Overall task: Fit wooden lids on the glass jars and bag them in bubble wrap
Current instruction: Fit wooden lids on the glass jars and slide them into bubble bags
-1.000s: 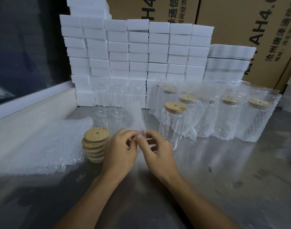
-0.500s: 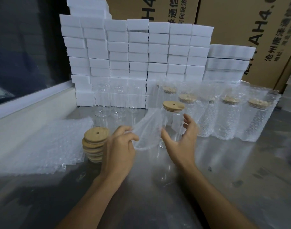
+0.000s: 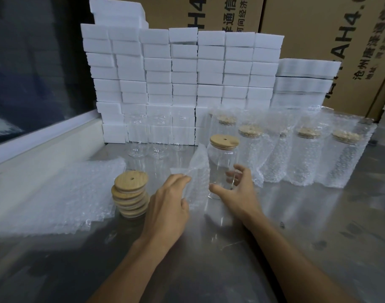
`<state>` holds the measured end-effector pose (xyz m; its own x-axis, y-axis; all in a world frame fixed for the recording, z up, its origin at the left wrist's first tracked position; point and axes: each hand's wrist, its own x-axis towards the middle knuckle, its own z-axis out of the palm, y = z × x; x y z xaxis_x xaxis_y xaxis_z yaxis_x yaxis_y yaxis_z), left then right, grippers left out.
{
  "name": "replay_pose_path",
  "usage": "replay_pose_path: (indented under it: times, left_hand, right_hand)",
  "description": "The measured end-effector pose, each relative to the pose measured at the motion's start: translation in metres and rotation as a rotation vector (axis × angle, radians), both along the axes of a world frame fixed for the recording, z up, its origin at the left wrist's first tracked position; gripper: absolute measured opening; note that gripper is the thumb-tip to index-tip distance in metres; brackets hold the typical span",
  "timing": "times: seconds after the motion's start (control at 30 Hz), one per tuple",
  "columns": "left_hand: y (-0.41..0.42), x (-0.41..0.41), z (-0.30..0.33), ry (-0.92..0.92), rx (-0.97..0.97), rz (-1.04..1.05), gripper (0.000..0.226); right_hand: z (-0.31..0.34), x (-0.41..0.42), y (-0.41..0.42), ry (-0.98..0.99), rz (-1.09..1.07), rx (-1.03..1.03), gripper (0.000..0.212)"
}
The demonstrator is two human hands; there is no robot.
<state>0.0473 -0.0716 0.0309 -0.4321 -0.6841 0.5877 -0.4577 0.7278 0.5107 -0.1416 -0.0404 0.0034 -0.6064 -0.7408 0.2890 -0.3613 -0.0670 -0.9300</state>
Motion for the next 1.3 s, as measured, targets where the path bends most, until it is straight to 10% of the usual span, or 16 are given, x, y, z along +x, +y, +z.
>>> replay_pose_path:
  times: [0.13, 0.37, 0.53, 1.1, 1.3]
  left_hand:
    - [0.001, 0.001, 0.000, 0.004, 0.025, 0.035, 0.078]
    - [0.003, 0.000, 0.004, -0.016, 0.049, 0.108, 0.091]
    - [0.002, 0.006, -0.002, 0.091, 0.218, 0.074, 0.047]
    - [-0.014, -0.002, 0.001, 0.322, 0.088, -0.033, 0.077]
    - [-0.011, 0.000, 0.001, 0.221, -0.017, -0.028, 0.089]
  right_hand:
    - [0.005, 0.010, 0.004, 0.033, -0.075, -0.030, 0.064]
    - [0.055, 0.072, 0.020, -0.614, 0.258, -0.528, 0.050]
    - [0.054, 0.137, 0.028, -0.840, 0.447, -0.367, 0.089]
    - [0.039, 0.089, 0.018, -0.803, 0.389, -0.366, 0.067]
    - [0.040, 0.083, 0.019, -0.390, 0.296, -0.256, 0.075]
